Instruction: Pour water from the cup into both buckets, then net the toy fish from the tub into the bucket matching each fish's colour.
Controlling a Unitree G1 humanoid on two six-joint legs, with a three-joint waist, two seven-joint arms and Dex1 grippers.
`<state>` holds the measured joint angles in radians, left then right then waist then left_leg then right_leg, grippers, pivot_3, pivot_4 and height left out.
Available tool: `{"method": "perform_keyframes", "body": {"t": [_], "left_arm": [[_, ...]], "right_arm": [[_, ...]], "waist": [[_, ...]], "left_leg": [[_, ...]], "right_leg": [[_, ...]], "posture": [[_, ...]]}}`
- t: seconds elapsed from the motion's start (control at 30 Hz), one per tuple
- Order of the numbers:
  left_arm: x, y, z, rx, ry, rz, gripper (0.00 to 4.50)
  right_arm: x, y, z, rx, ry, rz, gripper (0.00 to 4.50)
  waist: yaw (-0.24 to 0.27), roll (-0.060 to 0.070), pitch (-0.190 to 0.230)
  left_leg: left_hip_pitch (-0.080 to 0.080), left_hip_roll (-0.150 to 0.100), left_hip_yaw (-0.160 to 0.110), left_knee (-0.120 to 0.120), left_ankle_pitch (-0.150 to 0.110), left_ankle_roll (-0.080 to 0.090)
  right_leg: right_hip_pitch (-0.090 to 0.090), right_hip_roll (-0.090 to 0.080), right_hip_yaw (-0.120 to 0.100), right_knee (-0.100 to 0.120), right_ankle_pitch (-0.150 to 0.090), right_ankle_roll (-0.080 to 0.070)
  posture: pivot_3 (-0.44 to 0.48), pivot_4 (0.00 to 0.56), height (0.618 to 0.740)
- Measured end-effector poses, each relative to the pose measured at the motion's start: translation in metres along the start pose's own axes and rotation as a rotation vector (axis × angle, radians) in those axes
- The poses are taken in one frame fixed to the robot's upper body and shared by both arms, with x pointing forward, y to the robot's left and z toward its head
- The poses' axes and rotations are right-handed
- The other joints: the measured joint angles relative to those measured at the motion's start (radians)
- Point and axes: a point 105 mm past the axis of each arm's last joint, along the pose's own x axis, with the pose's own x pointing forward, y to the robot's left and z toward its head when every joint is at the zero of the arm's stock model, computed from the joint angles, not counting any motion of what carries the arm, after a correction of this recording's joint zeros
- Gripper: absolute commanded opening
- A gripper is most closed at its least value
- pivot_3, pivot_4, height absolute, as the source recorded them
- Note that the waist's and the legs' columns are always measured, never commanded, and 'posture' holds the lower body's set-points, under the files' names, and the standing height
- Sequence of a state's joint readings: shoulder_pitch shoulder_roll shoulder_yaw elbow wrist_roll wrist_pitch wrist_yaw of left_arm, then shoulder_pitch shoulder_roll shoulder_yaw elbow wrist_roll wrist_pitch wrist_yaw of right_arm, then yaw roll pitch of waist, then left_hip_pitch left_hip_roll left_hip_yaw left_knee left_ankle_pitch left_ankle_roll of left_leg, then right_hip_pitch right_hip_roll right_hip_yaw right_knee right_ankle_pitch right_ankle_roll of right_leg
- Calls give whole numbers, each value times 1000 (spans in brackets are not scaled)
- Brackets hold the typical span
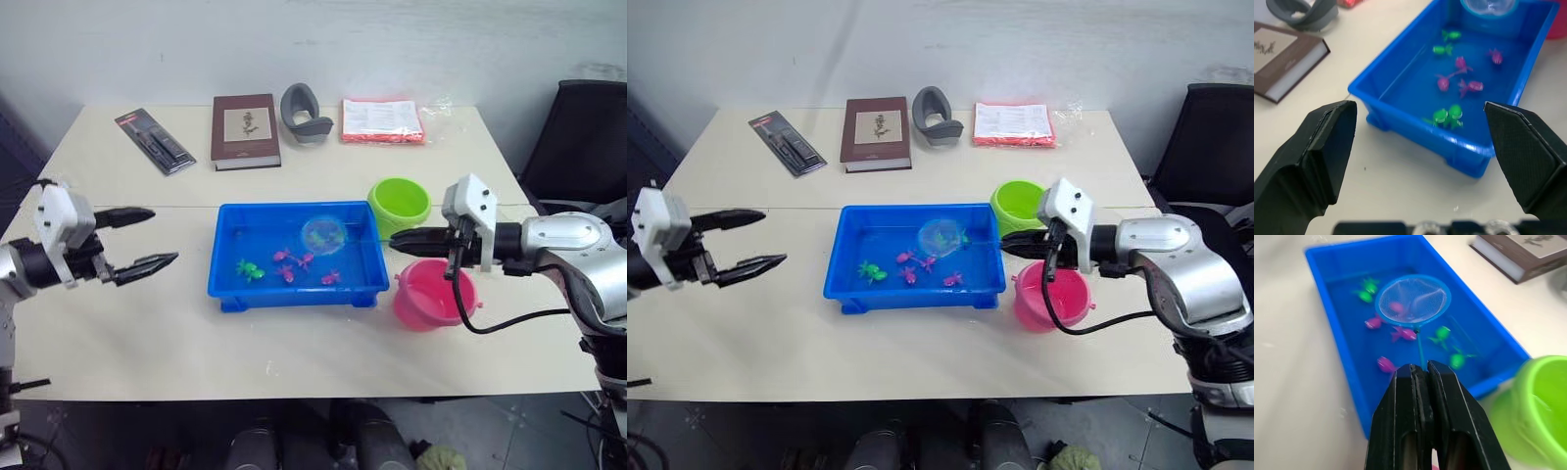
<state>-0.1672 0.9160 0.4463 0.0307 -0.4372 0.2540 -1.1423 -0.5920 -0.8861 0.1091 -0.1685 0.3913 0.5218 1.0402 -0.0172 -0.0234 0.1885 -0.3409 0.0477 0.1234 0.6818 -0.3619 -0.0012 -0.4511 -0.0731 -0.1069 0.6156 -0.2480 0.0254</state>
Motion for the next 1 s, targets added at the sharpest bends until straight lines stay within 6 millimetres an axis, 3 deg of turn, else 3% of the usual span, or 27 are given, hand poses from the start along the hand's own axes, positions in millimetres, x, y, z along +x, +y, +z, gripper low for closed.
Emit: {"method": "perform_keyframes", "body": {"t": [0.17,0.33,0.6,0.73,1.0], "left_arm": [[13,-25,-14,-50,7,-71,4445],[23,-29,-6,-34,-11,-104,4445],[31,-31,3,-16,-28,-125,4445],[33,-32,3,-21,-28,-127,4445],[33,-32,3,-22,-30,-122,4445]], "right_arm": [[20,-14,-15,-213,156,-6,0],[29,-26,-13,-459,200,21,0],[32,-22,-13,-716,298,144,0],[30,-22,-12,-748,328,188,0],[37,-5,-22,-585,325,283,0]], "waist": [[-9,0,0],[-10,0,0],[-12,0,0],[-11,0,0],[-10,0,0]], "left_leg": [[-4,0,1,0,1,-2],[-11,-1,2,1,4,-2],[-11,-1,2,1,4,-2],[-11,-1,2,2,4,-2],[-11,-1,1,2,4,-1]], "right_leg": [[-7,-1,1,5,0,-1],[-14,0,1,7,0,-1],[-14,0,1,6,0,-1],[-14,0,1,7,0,-1],[-13,-1,0,10,0,-1]], "posture": [[0,150,740],[0,150,740],[0,150,740],[0,150,740],[0,150,740]]}}
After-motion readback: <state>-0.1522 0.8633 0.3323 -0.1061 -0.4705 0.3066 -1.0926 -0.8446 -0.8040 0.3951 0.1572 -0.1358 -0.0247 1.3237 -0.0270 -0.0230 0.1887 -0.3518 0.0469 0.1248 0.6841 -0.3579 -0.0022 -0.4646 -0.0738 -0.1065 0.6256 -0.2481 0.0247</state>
